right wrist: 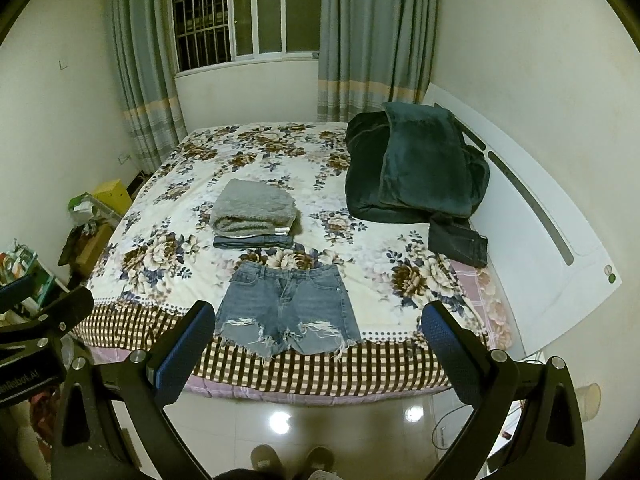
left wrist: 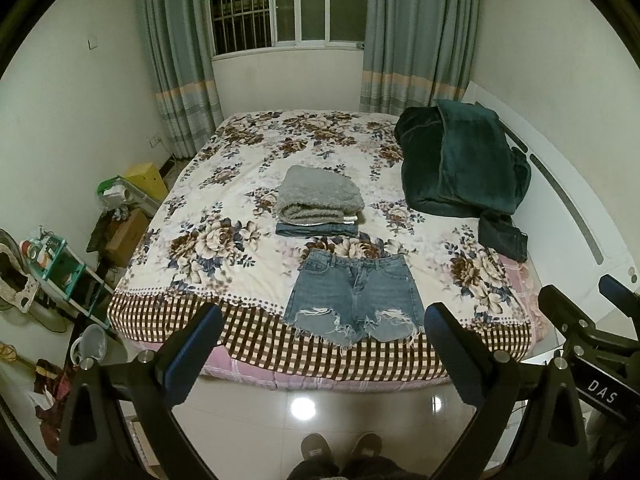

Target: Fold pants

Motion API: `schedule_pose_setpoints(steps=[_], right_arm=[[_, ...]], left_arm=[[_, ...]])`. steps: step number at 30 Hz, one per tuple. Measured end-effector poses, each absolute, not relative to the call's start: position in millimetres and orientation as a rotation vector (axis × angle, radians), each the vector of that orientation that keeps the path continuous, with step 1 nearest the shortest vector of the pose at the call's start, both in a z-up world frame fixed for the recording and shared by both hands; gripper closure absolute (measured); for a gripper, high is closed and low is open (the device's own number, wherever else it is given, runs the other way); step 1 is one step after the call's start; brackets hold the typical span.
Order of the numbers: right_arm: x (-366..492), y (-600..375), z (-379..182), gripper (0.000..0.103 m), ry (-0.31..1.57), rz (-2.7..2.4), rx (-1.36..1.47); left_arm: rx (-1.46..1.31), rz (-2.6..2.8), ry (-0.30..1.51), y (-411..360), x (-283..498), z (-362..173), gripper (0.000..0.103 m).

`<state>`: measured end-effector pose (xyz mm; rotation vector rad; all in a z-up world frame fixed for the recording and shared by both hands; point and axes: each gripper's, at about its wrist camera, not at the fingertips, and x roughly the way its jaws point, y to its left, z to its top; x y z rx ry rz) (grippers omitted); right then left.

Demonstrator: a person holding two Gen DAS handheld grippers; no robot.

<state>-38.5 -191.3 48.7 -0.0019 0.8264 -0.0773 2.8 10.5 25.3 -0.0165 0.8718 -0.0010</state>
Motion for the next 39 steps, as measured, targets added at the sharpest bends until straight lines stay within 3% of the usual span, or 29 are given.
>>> schedule_pose_setpoints(steps=[39], right_arm=[[-47.0, -183.0, 50.3, 0.0, 0.832, -0.068, 0.0]], left_arm=[[-0.017, -0.001, 0.867, 11.5, 1.2, 26.2, 0.0]])
